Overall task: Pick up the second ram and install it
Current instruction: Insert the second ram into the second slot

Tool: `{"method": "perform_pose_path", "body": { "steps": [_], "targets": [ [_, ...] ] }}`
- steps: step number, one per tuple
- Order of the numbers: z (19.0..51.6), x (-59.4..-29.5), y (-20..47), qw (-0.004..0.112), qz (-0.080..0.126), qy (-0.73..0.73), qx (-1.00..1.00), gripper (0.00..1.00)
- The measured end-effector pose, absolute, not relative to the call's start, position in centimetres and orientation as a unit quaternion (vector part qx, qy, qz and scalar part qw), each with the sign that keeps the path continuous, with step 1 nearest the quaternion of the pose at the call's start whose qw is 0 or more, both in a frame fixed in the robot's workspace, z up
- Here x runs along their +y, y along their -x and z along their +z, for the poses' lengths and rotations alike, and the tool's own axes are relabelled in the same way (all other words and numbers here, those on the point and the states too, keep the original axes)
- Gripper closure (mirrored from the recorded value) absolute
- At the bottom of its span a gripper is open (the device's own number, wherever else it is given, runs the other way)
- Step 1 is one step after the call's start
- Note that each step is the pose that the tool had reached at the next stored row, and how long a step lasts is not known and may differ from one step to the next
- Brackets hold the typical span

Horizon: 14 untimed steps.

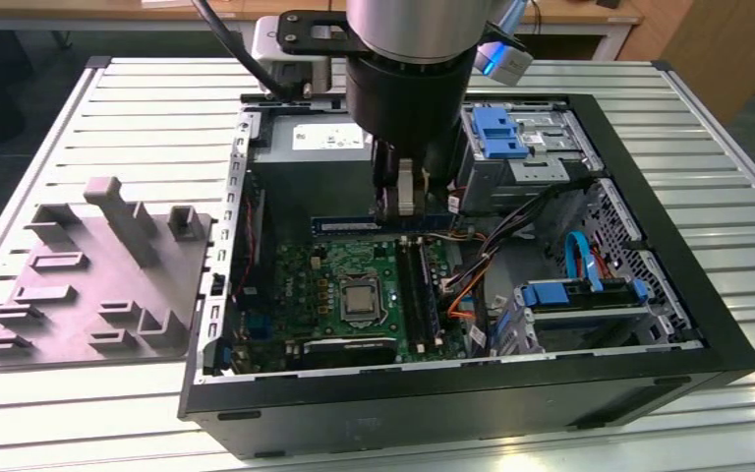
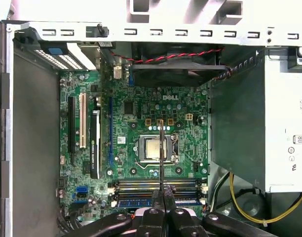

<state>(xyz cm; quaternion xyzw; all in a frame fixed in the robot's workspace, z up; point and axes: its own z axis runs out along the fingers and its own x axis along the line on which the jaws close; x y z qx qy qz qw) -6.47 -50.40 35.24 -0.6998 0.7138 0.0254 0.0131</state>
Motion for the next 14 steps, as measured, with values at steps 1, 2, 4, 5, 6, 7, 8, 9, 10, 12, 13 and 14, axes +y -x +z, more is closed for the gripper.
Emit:
{"method": "perform_pose_path", "body": {
  "steps": [1,2,4,5,6,7,8,9,10,12,13,14],
  "targets": [
    [35.23,-50.4,6.47,0.013,0.025,0.7,0.714,0.89],
    [35.23,-50.4,6.47,0.013,0.025,0.7,0.714,0.89],
    [35.23,-50.4,6.47,0.013,0.025,0.7,0.714,0.89],
    [35.23,-50.4,6.47,0.013,0.025,0.7,0.714,0.89],
    [35.23,-50.4,6.47,0.013,0.025,0.7,0.714,0.89],
    [35.23,-50.4,6.47,0.013,0.025,0.7,0.714,0.89],
    [35.23,-50.4,6.47,0.013,0.025,0.7,0.714,0.89],
    [35.22,-50.4,6.47,0.013,0.025,0.7,0.714,0.89],
    [35.23,-50.4,6.47,0.013,0.025,0.7,0.714,0.89],
    [35.22,-50.4,6.47,0.013,0.025,0.7,0.714,0.89],
    [35.21,-50.4,6.47,0.013,0.025,0.698,0.716,0.89],
    [35.19,-50.4,6.46,0.013,0.025,0.693,0.721,0.89]
  ]
}}
